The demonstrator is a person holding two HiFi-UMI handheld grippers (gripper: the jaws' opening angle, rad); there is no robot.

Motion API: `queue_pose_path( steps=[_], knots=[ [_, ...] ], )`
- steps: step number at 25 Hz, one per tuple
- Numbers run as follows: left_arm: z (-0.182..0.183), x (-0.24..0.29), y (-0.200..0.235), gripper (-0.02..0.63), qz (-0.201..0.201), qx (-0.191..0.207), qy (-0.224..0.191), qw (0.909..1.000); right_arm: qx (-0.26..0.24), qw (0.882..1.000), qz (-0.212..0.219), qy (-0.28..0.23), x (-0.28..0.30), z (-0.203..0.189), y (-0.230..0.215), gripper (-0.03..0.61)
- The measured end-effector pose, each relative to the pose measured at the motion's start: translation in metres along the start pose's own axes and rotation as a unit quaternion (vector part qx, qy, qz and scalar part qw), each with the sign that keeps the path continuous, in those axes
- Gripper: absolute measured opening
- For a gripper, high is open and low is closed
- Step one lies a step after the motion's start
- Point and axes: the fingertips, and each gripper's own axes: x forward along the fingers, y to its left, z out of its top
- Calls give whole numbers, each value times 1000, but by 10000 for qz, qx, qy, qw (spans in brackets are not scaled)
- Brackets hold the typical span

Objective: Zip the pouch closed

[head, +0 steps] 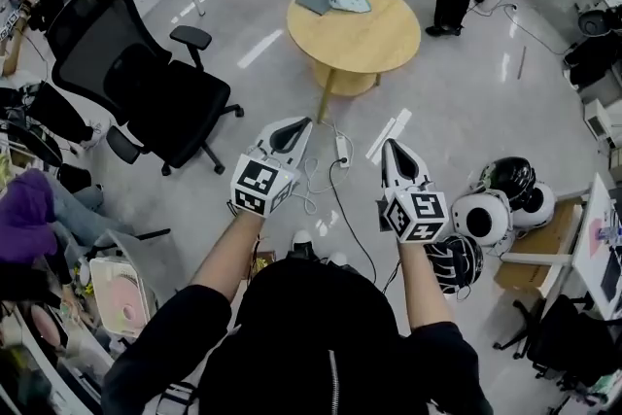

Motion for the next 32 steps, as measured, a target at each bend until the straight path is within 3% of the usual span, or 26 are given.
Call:
queue_pose_path(
  steps=[15,23,32],
  knots=[
    [-26,13,28,0,-339,-50,166,9993,109,9993,-345,24,26,-17,1,3],
    [-29,68,64,0,-309,-123,268,9991,195,9994,-277,67,84,-9,-33,3],
    [-22,173,108,0,-169,-128,465,9987,277,9995,1,144,178,14,-109,3]
  ],
)
